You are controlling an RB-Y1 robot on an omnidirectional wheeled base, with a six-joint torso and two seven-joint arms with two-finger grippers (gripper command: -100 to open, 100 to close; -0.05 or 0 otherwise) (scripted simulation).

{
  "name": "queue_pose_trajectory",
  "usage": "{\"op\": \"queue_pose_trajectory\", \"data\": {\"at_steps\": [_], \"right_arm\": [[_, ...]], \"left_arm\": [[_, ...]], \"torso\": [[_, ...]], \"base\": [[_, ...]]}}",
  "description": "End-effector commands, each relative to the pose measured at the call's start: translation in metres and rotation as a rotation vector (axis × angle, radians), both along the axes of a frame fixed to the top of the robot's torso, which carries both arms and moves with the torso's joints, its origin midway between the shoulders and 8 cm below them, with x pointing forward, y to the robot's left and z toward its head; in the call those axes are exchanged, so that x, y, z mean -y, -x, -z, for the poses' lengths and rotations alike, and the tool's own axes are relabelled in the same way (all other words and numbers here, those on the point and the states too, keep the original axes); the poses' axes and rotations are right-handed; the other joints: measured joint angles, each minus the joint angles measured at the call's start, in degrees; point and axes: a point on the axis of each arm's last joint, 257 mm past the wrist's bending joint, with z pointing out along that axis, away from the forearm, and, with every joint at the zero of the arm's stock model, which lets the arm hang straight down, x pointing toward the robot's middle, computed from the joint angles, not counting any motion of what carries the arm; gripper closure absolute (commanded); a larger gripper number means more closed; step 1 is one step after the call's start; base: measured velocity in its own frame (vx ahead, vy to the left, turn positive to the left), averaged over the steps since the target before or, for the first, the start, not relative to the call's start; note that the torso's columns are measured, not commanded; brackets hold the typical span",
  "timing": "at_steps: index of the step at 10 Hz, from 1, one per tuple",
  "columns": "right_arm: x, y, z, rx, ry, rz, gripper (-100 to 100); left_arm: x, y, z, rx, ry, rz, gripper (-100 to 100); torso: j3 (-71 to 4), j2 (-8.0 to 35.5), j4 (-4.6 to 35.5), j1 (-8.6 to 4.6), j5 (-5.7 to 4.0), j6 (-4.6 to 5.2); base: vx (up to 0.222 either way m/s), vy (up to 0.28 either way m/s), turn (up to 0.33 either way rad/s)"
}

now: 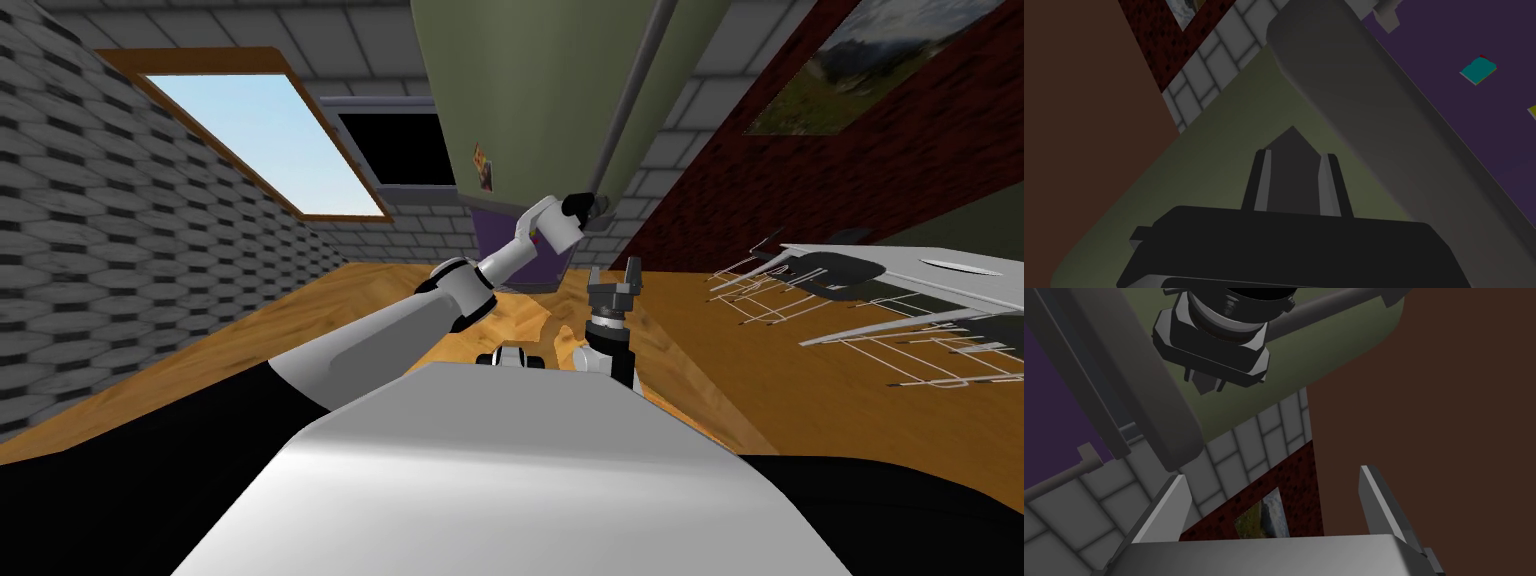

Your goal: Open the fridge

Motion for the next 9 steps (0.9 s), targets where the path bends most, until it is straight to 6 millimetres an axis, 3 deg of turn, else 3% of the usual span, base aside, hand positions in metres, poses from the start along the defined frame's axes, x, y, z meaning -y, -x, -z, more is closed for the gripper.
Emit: {"op": "queue_pose_trajectory", "data": {"at_steps": [1,3,5,6,9], "right_arm": [[0.000,0.000,0.000,0.000,0.000,0.000,0],[0.000,0.000,0.000,0.000,0.000,0.000,0],[0.000,0.000,0.000,0.000,0.000,0.000,0],[0.000,0.000,0.000,0.000,0.000,0.000,0],[0.000,0.000,0.000,0.000,0.000,0.000,0]], "left_arm": [[0.004,0.007,-0.011,0.015,0.009,0.020,100],[0.012,0.017,-0.012,0.015,0.009,0.046,100],[0.023,0.027,0.002,-0.006,-0.007,0.072,100],[0.023,0.027,0.002,-0.006,-0.007,0.072,100],[0.039,0.049,-0.004,0.002,0.000,0.128,100]], "torso": [[0.1,0.1,0.1,0.08,0.01,0.19],[0.1,0.2,0.1,0.06,0.00,0.17],[0.1,0.1,0.1,-0.58,-0.18,0.24],[0.1,0.1,-0.1,-0.46,-0.35,0.53],[0.0,0.0,-0.1,-0.23,-0.13,0.18]], "base": [[-0.083,0.227,-0.084],[-0.103,0.240,-0.055],[-0.045,0.116,-0.058],[-0.017,0.228,-0.078],[-0.008,0.263,-0.065]]}}
